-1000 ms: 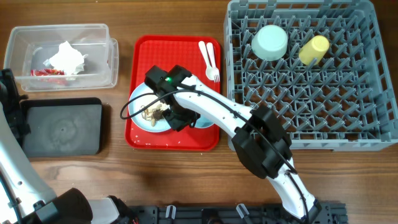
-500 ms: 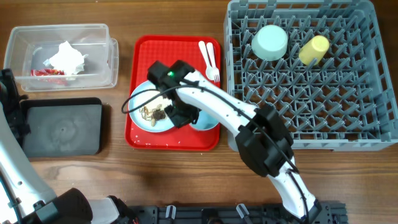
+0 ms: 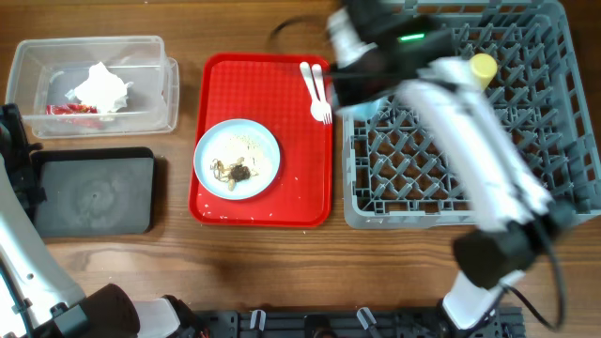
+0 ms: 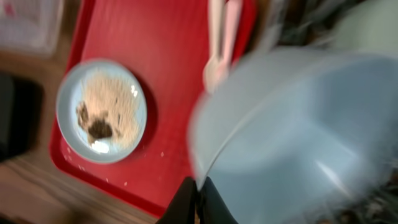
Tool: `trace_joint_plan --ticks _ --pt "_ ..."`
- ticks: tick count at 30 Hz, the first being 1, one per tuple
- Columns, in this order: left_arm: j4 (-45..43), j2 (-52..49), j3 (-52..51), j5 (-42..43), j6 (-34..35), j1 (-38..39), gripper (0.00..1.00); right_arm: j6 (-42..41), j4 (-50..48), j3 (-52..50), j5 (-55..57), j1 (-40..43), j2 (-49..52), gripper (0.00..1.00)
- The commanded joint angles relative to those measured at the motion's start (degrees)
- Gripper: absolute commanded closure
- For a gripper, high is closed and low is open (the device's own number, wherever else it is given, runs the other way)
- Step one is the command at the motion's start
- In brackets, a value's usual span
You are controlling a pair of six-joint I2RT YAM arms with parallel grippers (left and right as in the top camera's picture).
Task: Sort waste into correct bins and load items into the dishwasher rack
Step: 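Lift the light-blue bowl and carry it over the rack, then tilt the bowl and set it on the rack, then open the gripper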
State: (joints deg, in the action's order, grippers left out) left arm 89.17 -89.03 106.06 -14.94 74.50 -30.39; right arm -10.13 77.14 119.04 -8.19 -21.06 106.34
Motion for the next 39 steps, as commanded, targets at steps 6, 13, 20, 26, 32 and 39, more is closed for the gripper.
trace_joint_plan --ticks 6,13,20,26,32,39 --pt "0.1 -0.2 -0.1 -0.3 1.0 -0.3 0.00 9.2 1.9 -1.5 -22.2 16.1 -4.5 0.95" --pt "0.1 -0.2 -0.1 -0.3 1.0 -0.3 0.00 19.3 -3.0 -13.8 -48.5 22.1 -4.5 0.96" --pt "0.1 -0.2 -0.1 -0.3 1.0 -0.3 0.00 20.4 -13.2 -27.5 -63.7 29.3 -4.5 0.96" --pt "0.1 -0.2 -0.1 -0.3 1.0 -0.3 0.00 12.1 -28.5 -38.5 -67.3 30.7 -4.5 0.96" --pt "0.1 -0.2 -0.1 -0.3 1.0 -0.3 0.00 2.3 -42.5 -47.0 -69.7 30.7 -4.4 0.96" --pt "0.1 -0.2 -0.1 -0.3 1.0 -0.3 0.00 0.7 -42.6 -47.8 -65.6 31.6 -4.4 0.94"
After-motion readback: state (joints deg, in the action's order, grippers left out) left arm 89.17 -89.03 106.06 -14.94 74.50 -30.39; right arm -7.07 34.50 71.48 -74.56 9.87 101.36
